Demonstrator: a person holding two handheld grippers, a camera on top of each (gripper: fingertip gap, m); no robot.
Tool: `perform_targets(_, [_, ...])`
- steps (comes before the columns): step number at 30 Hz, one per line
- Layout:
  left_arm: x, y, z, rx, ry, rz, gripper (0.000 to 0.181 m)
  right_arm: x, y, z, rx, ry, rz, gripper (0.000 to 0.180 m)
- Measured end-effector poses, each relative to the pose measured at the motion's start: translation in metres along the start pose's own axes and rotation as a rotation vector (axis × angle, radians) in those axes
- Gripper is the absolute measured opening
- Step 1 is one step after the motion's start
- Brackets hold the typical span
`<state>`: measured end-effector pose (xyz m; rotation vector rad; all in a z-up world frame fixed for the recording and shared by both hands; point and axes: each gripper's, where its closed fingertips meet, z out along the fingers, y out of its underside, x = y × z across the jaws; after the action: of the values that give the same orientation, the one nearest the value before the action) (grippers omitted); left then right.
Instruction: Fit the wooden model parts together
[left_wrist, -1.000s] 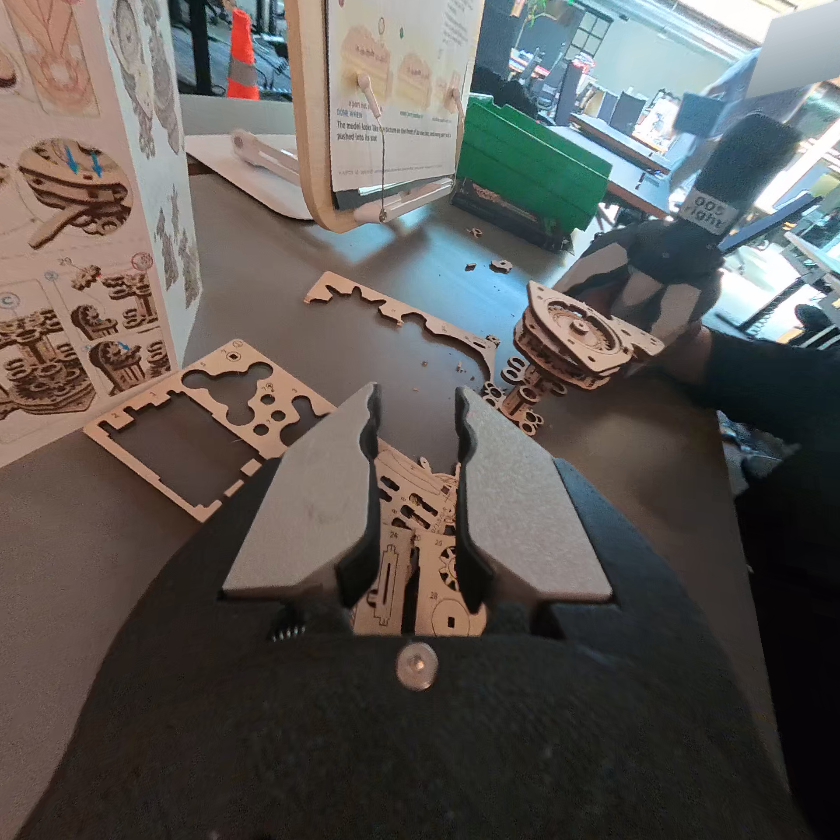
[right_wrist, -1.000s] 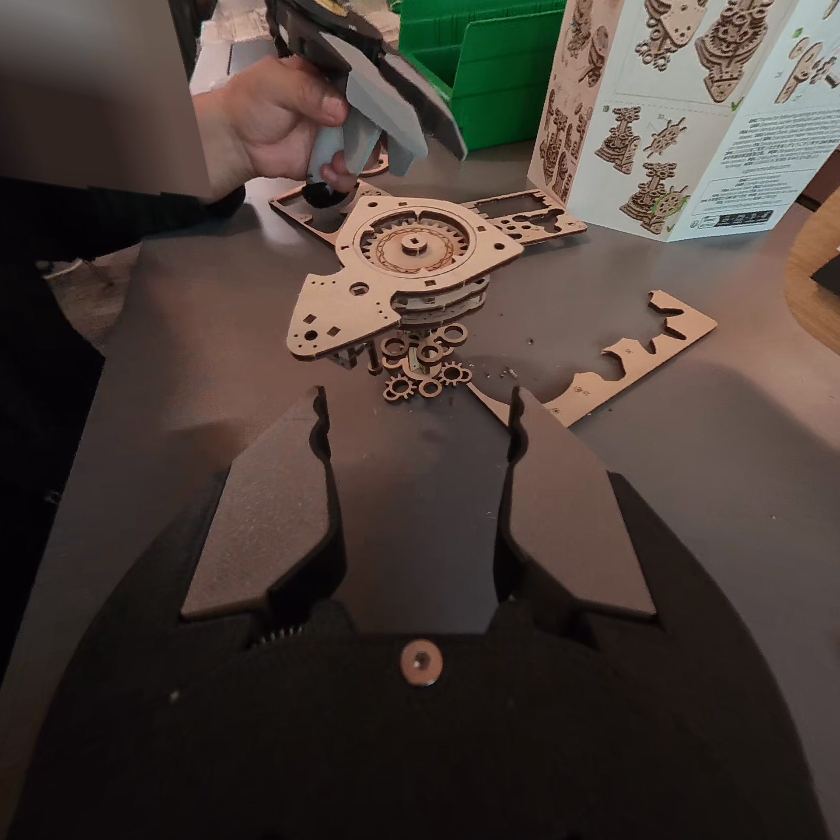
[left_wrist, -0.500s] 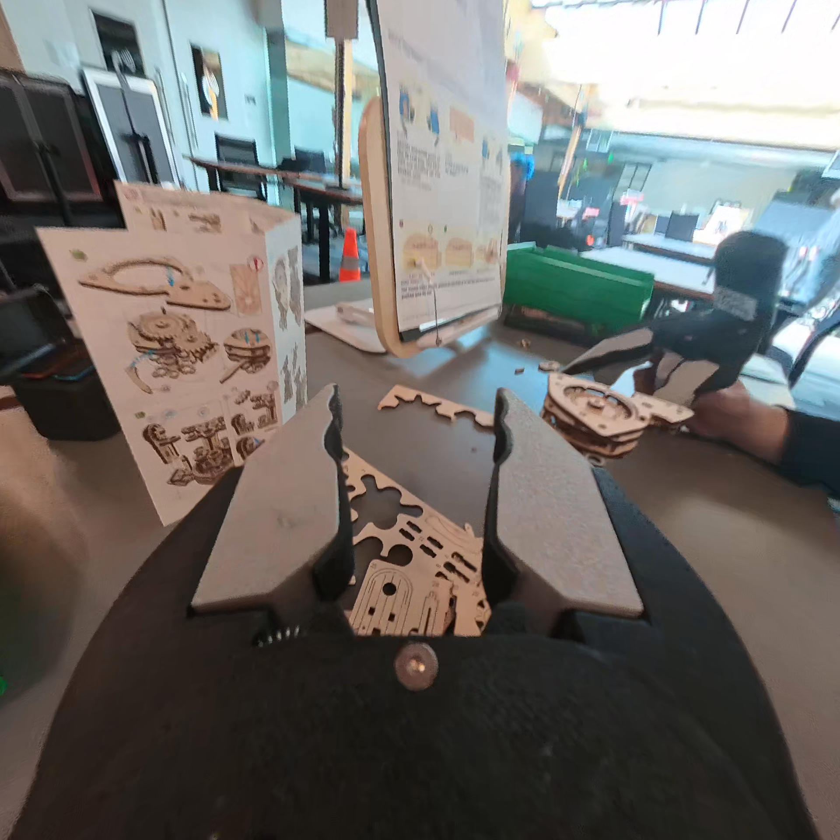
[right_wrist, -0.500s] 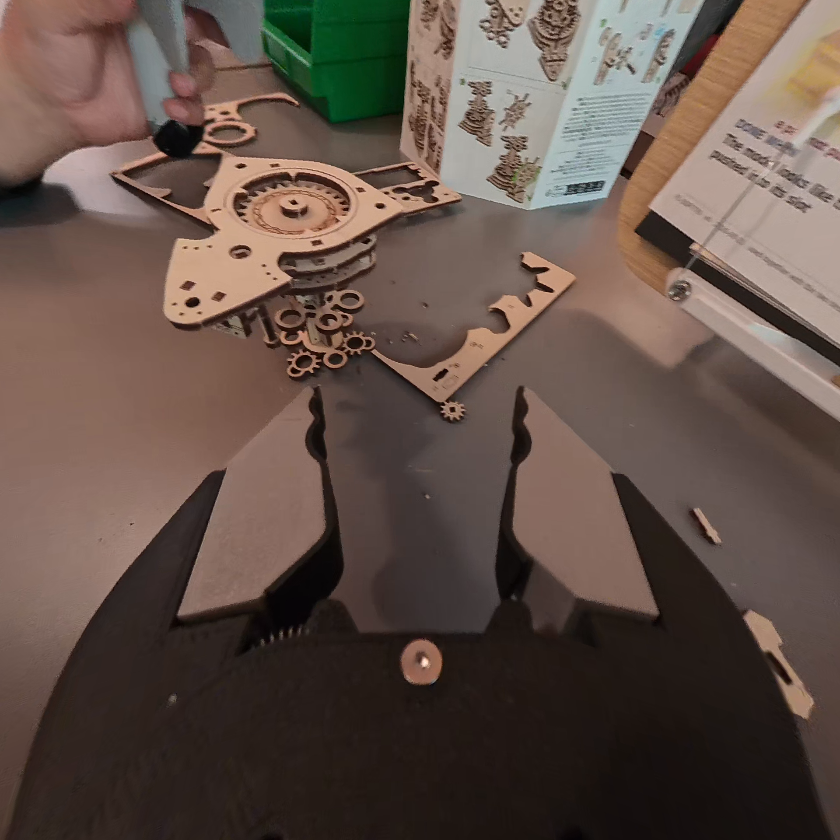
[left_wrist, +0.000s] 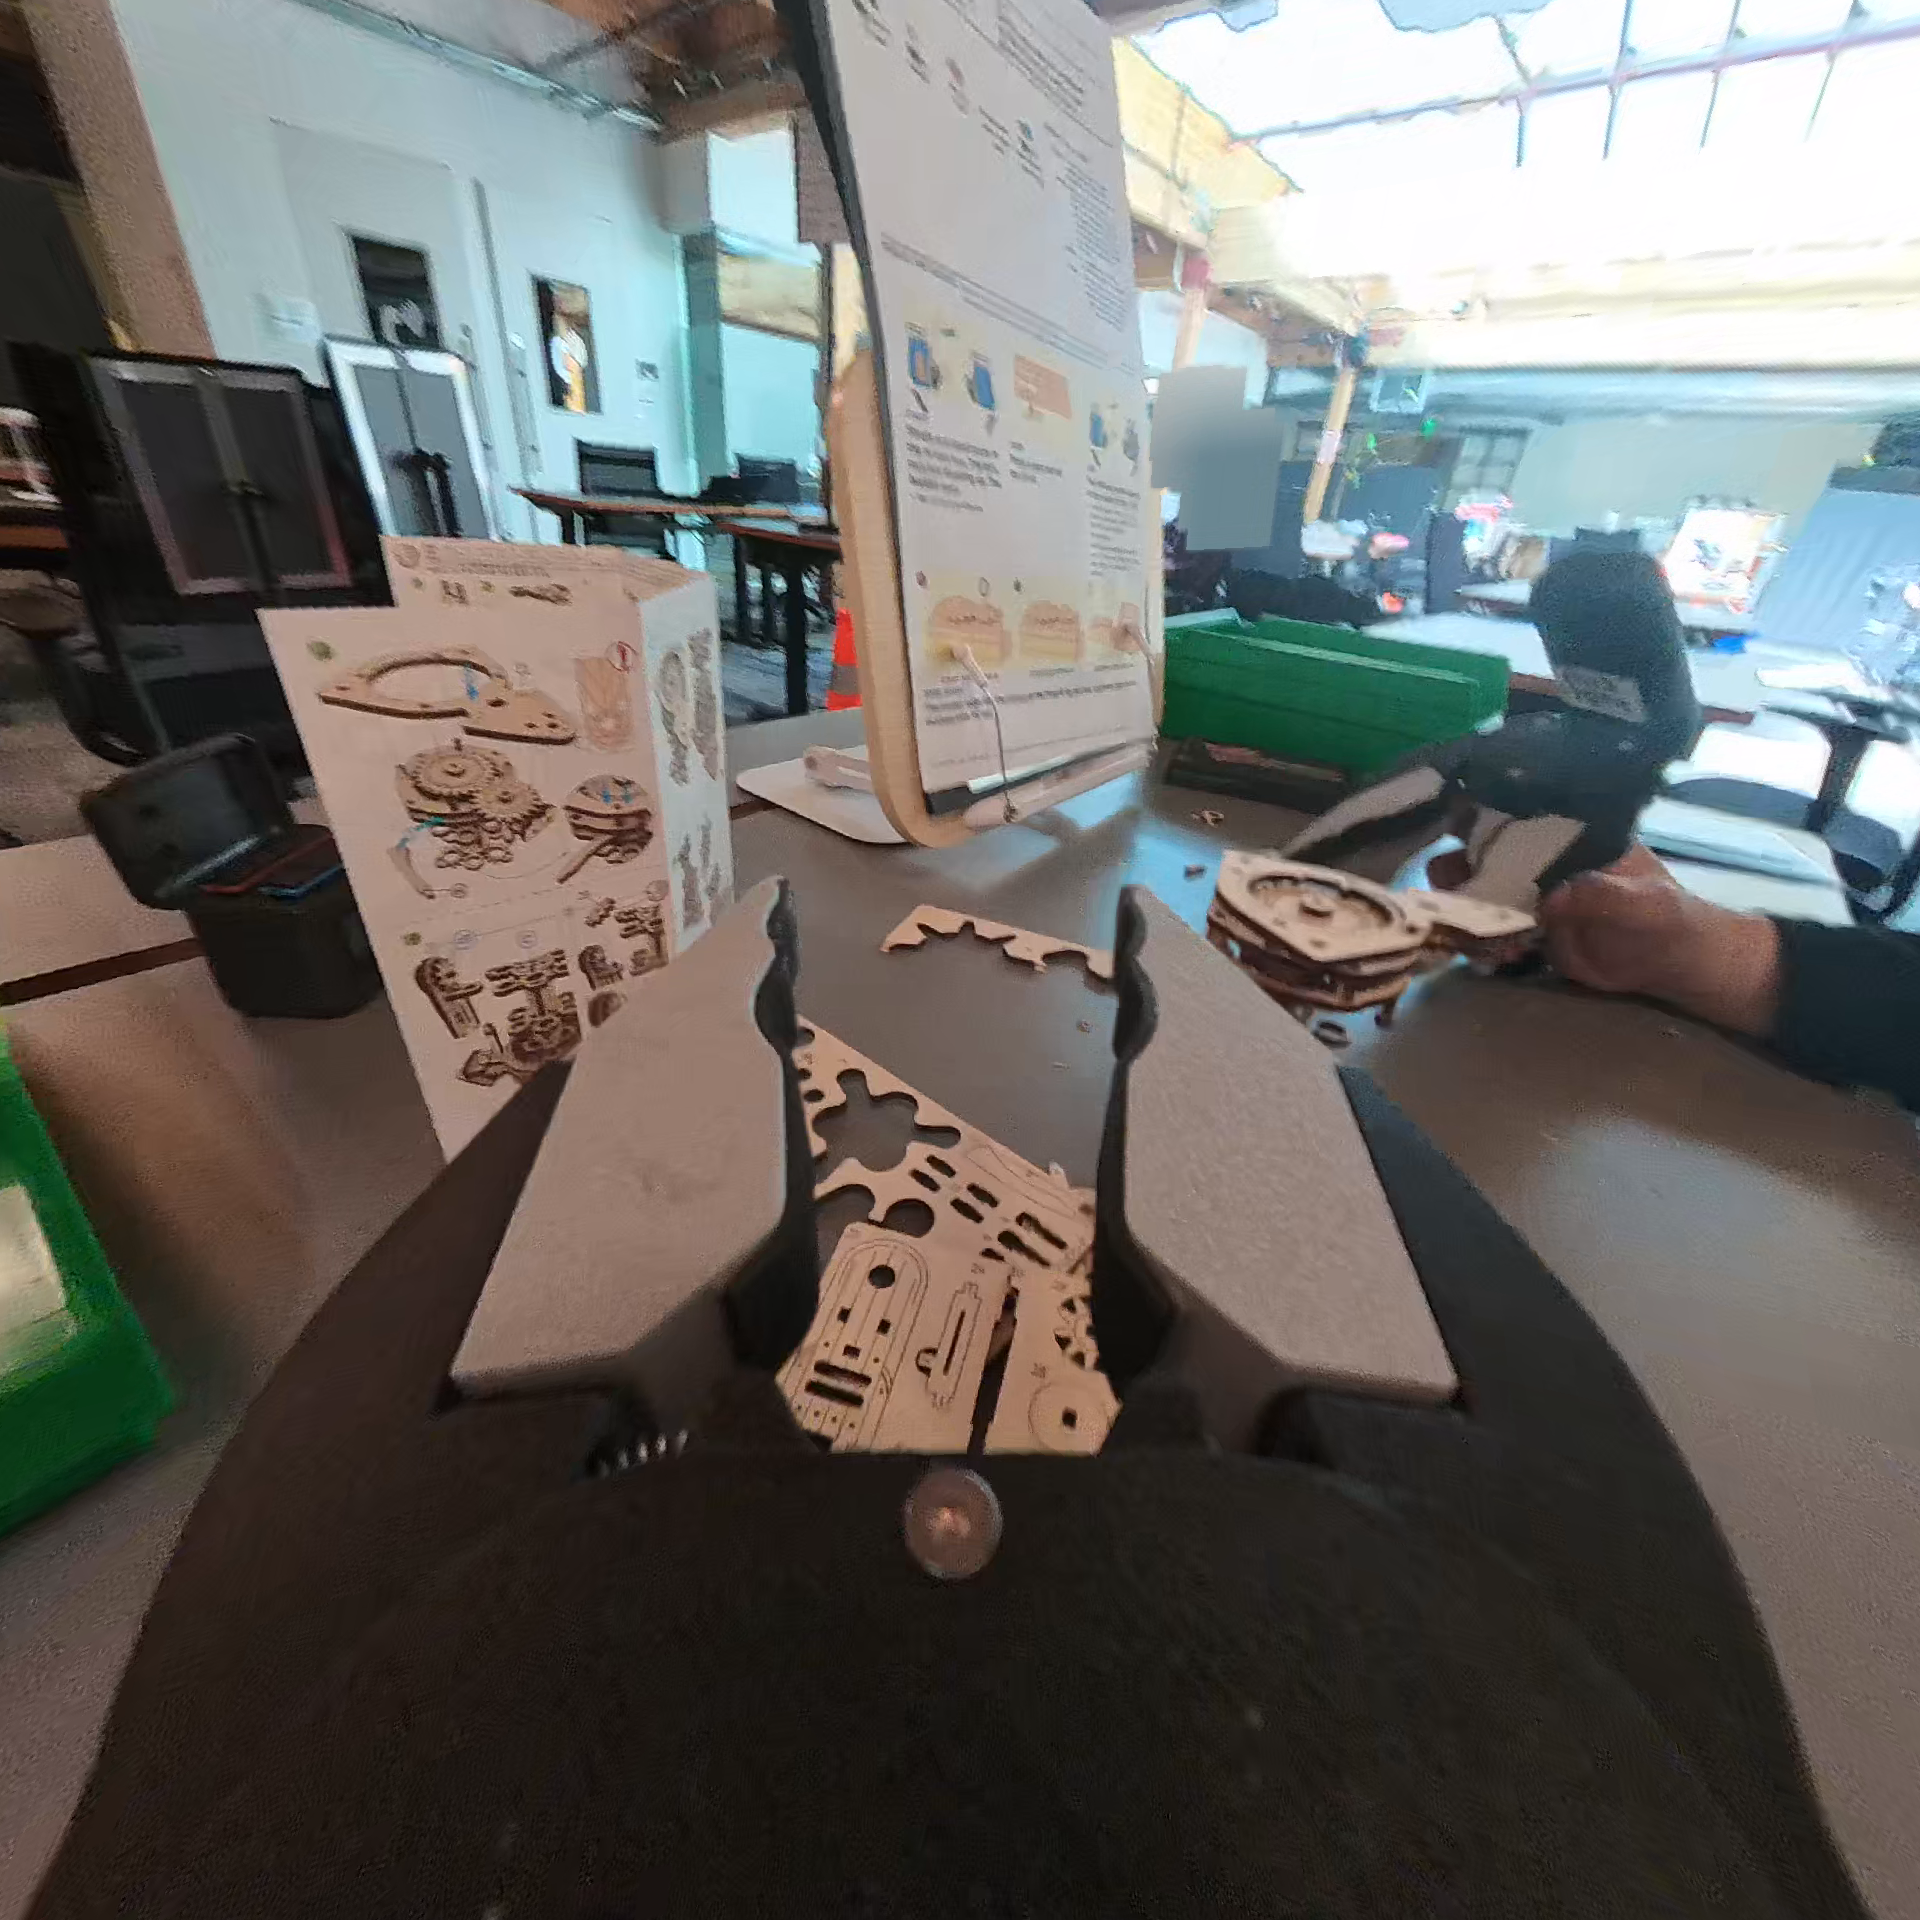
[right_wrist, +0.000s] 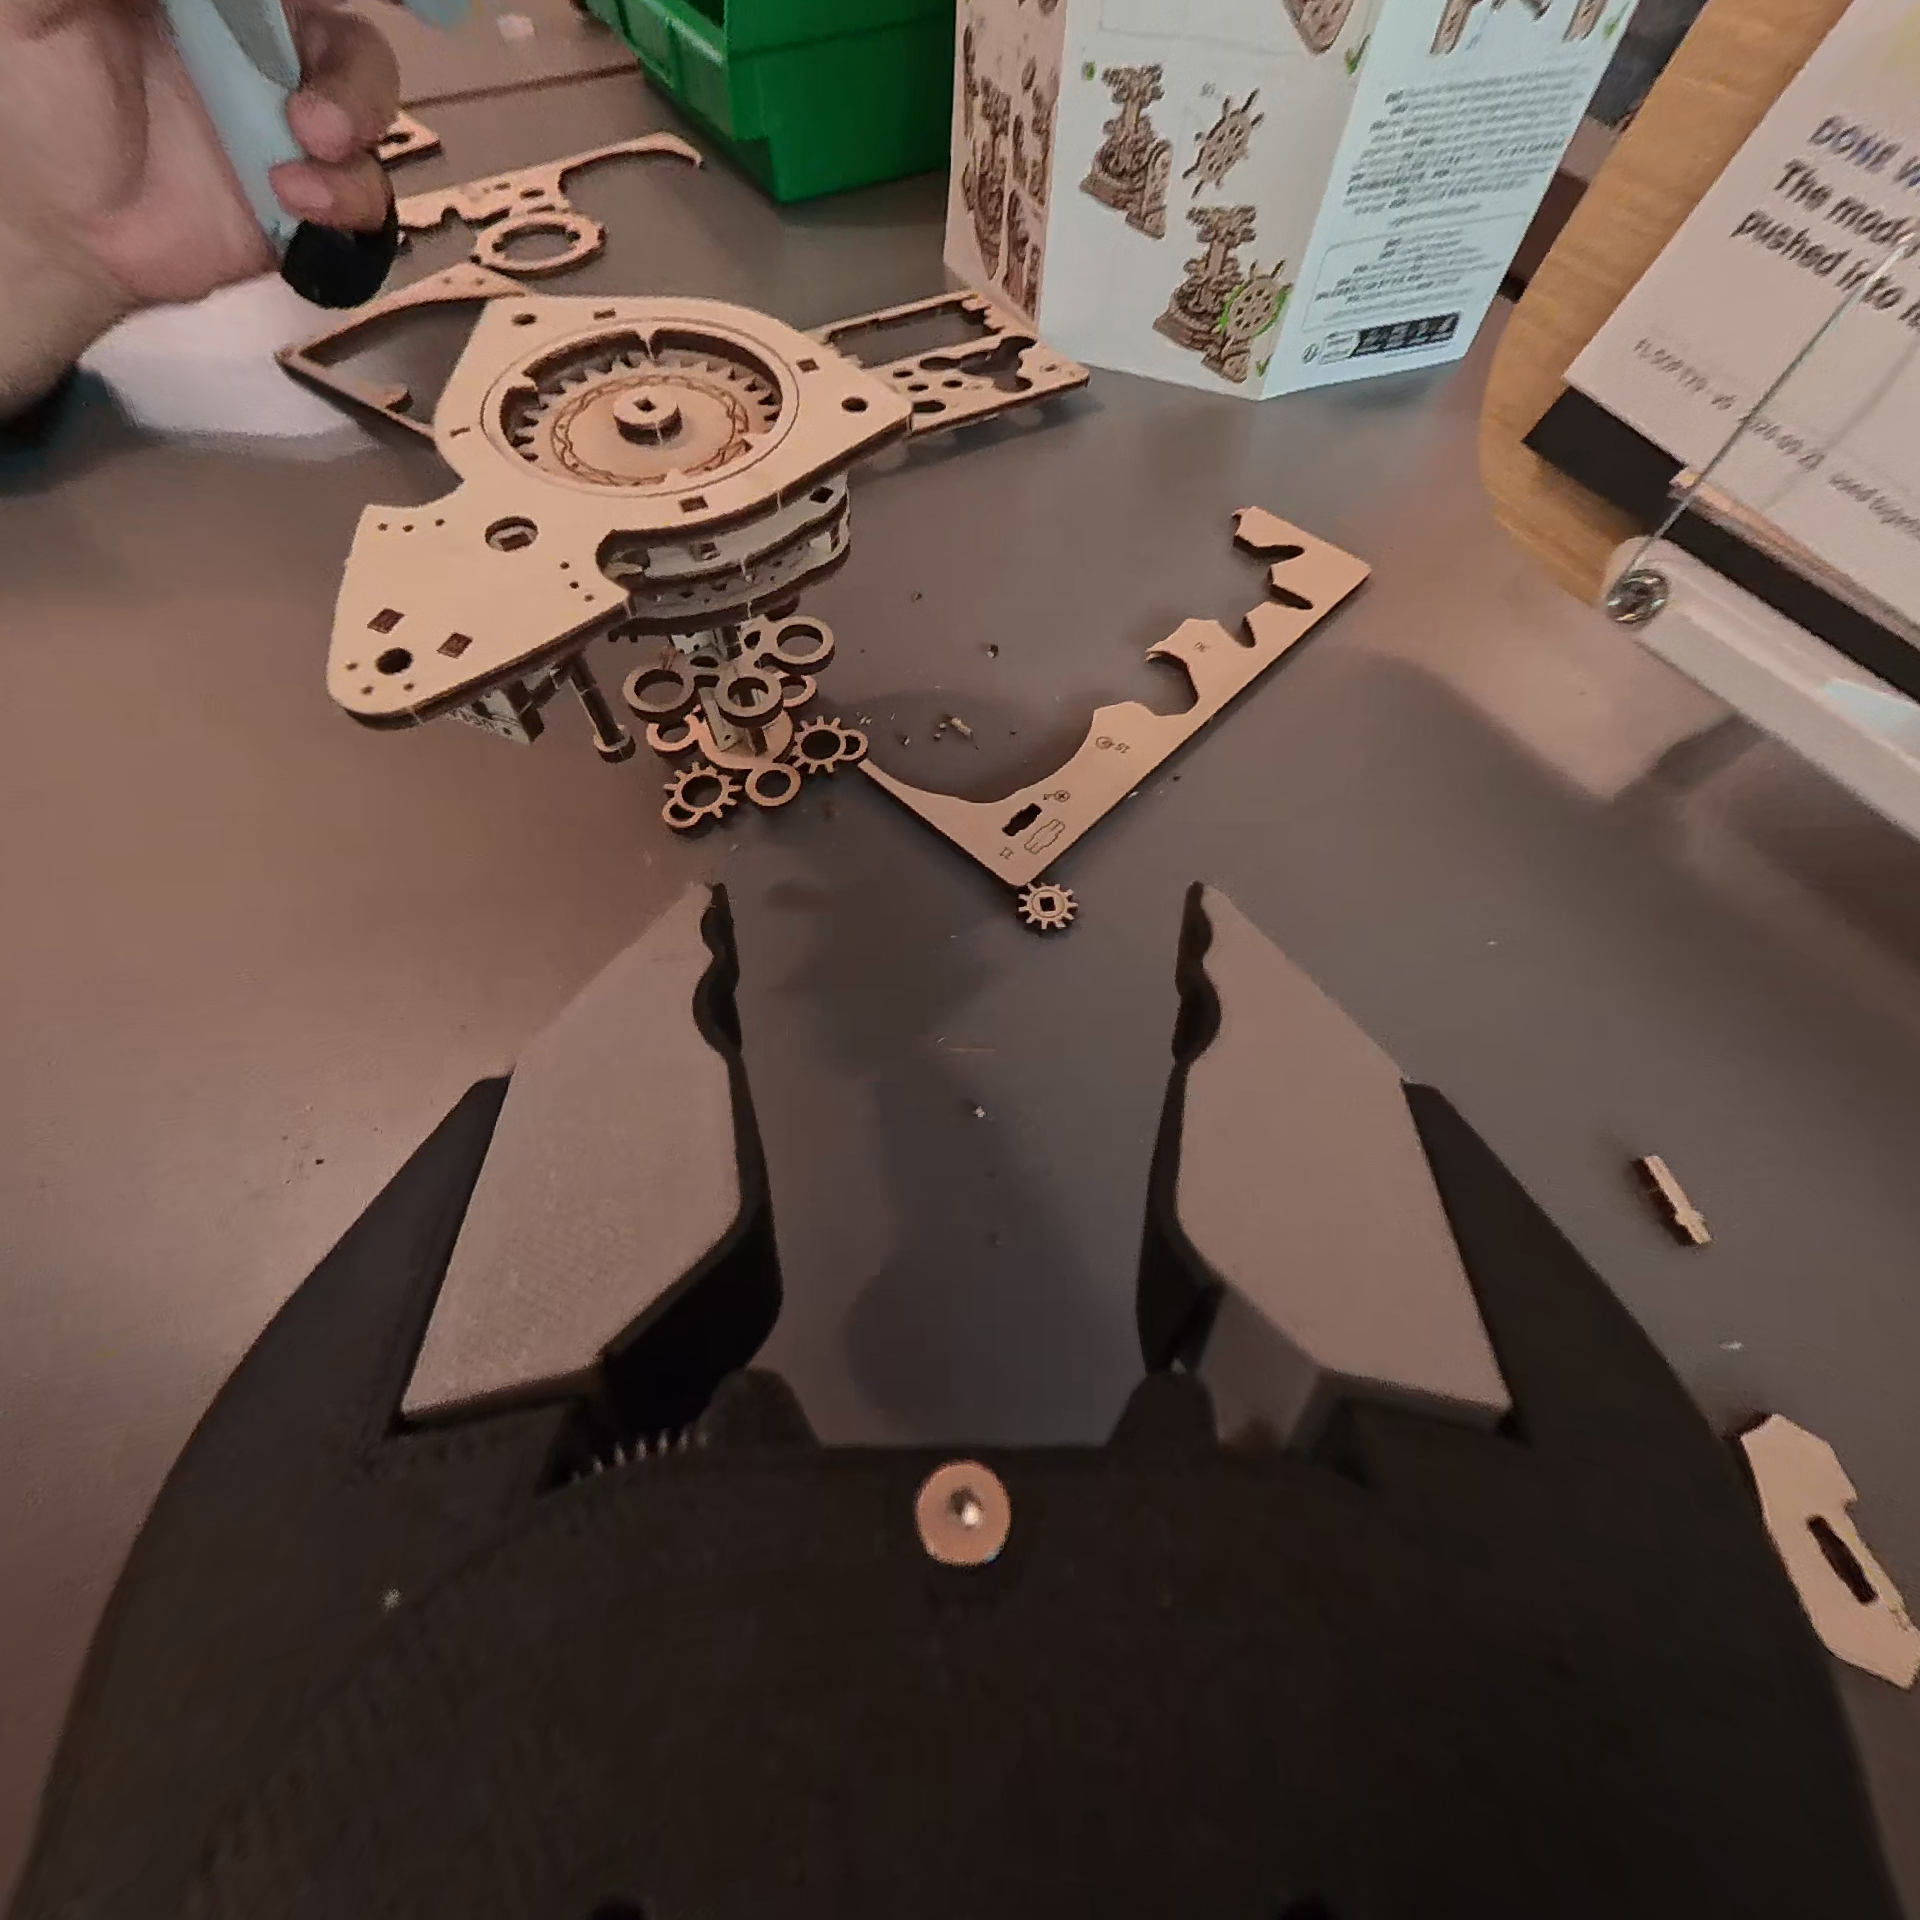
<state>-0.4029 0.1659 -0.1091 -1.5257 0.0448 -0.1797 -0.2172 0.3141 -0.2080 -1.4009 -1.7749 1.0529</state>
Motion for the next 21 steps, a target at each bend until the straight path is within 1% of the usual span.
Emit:
perform_targets(1, [-0.001,0.004,0.001,-0.040,0.022,0.006,0.061,0.000,0.001,0.002,-0.014,-0.013,-0.006,0.083])
perform_targets(4, [-0.005,0.014,-0.005,-0.175,0.097,0.026,0.077,0.002,0.005,0.007,-0.052,-0.043,-0.048,0.083])
perform_targets(5, [-0.010,0.019,-0.009,-0.216,0.104,0.041,0.079,0.003,0.006,0.009,-0.062,-0.048,-0.062,0.083])
perform_targets(7, [-0.018,0.029,-0.018,-0.273,0.121,0.080,0.078,0.004,0.007,0.012,-0.077,-0.066,-0.083,0.082])
perform_targets(10, [-0.026,0.039,-0.031,-0.347,0.091,0.103,0.073,0.005,0.007,0.014,-0.079,-0.084,-0.078,0.083])
perform_targets(11, [-0.028,0.038,-0.035,-0.345,0.068,0.147,0.069,0.005,0.006,0.013,-0.070,-0.086,-0.077,0.082])
perform_targets(12, [-0.034,0.037,-0.038,-0.340,0.024,0.193,0.067,0.005,0.005,0.012,-0.060,-0.090,-0.071,0.082])
perform_targets(14, [-0.036,0.036,-0.042,-0.344,-0.007,0.250,0.067,0.007,0.003,0.010,-0.045,-0.094,-0.051,0.082])
perform_targets(18, [-0.031,0.038,-0.041,-0.344,0.005,0.273,0.065,0.010,-0.001,0.008,-0.019,-0.094,-0.028,0.081])
perform_targets(21, [-0.036,0.050,-0.039,-0.375,0.005,0.207,0.064,0.009,0.000,0.008,-0.021,-0.096,-0.032,0.081])
